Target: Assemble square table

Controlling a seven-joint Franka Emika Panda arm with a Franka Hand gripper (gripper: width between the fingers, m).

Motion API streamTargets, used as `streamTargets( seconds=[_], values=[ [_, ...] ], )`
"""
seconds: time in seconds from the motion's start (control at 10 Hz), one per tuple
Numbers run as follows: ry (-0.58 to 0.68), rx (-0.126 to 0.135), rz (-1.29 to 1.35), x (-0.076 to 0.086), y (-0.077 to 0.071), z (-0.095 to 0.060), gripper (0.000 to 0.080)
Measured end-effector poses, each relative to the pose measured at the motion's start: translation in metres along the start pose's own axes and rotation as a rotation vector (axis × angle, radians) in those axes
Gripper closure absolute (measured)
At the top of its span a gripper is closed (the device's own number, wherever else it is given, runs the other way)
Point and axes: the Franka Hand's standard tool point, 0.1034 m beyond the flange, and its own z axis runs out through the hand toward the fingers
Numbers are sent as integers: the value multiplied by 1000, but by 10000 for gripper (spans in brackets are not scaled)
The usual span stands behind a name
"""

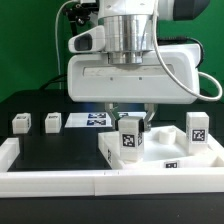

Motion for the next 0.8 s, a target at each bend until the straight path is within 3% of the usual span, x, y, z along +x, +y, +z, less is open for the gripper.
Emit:
streamTargets(
  seconds=[0.5, 0.8],
  values=[
    [3, -10, 426, 1, -2, 1, 509],
    [8, -6, 471, 1, -2, 1, 509]
  ],
)
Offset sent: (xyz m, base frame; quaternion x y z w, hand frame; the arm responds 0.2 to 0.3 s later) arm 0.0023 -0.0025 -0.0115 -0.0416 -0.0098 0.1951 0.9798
